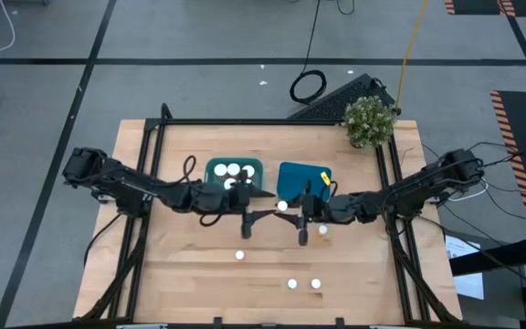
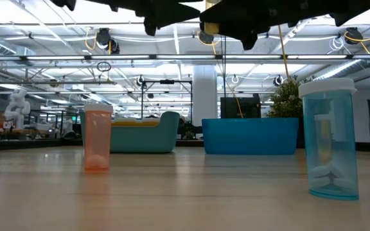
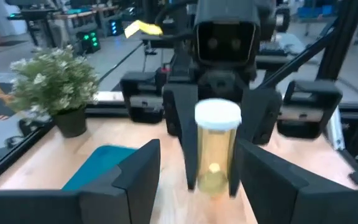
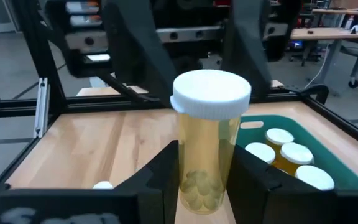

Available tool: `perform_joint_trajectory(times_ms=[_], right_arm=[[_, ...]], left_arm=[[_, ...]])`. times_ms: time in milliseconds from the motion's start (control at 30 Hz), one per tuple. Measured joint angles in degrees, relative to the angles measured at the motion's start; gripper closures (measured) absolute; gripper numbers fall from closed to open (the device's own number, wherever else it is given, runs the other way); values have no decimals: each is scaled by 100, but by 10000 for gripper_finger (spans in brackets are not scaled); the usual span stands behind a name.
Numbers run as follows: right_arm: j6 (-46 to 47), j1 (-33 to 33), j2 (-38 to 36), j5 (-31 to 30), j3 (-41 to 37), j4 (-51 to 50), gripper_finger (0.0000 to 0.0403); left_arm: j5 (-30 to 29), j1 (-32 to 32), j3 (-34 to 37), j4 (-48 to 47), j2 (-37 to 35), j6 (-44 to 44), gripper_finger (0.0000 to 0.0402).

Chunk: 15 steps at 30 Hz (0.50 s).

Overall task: Pick and place medicine bottles into bin by pill shape (circle, oval)
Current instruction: Put the small yellow tablet bottle into the blue bin

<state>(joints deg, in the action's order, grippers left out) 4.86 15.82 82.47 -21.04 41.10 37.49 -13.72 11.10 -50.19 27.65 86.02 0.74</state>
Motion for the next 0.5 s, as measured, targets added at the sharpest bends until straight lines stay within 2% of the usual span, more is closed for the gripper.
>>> perform_joint_trajectory(times_ms=[333,500], right_arm=[[44,-125,18,2,-2,-48,303],[32,-125,17,-4,-2,-72,303]], left_arm=[[216,-139,-5,759,603,-81,193],[258,-160,-5,836,656,-109,221]])
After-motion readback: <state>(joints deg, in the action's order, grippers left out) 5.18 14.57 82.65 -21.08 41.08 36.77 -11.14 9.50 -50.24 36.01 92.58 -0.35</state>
